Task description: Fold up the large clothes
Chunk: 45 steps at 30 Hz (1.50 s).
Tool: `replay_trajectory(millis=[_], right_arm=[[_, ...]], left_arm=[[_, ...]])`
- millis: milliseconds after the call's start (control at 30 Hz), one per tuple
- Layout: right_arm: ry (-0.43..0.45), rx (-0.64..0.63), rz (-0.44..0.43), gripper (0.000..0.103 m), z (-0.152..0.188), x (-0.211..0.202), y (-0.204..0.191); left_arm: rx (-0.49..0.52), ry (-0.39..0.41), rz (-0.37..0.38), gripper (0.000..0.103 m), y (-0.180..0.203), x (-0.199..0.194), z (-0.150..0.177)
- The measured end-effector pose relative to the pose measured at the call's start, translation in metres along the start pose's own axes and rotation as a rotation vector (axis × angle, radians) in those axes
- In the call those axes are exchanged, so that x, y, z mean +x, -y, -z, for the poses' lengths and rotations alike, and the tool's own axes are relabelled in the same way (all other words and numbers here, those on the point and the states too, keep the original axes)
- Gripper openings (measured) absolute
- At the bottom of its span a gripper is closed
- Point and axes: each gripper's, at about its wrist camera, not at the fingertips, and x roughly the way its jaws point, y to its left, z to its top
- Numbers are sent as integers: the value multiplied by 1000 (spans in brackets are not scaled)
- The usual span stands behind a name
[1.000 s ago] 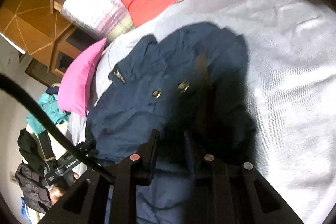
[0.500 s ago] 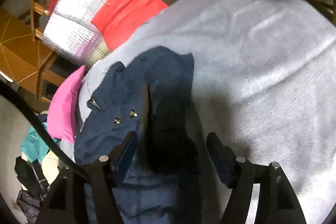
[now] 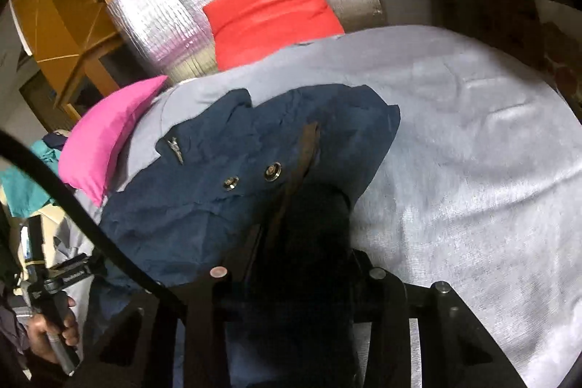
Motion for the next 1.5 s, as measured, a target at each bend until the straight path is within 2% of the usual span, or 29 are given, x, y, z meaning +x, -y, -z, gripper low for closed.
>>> replay_trajectory(millis=[67,100,200,333,533,800,933,1067,1200,1333,1500], right_arm=[[-73,29,29,42,3,21,11],[-108,67,8,43,5,31,19],[-124,130,-35,43,1,35,29],[-119,94,-8,44,3,38,20],[-119,113,-25,45,5,36,24],[-117,115,-28,46,7,34,27],[-117,116,-31,46,7,33,27],[-119,123,-41,47,7,32,29],[-122,132,-54,47,7,31,31],[-125,150,-69,48,7,32,32],[-124,169,-85,48,8,32,35]], left_arm=[[13,17,-2,85,1,-4,-2],[21,30,-6,85,3,-7,-2],[40,73,-22,85,7,-16,-2],[48,123,-24,85,9,-26,-3],[54,168,-20,85,11,-37,-3],[45,168,-50,85,4,-34,-5],[-78,126,-59,85,-27,-23,-10],[-286,66,-1,85,-73,-7,-9],[-391,13,86,85,-94,9,-2],[-383,-18,208,85,-84,17,0],[-362,-87,265,85,-67,37,3]])
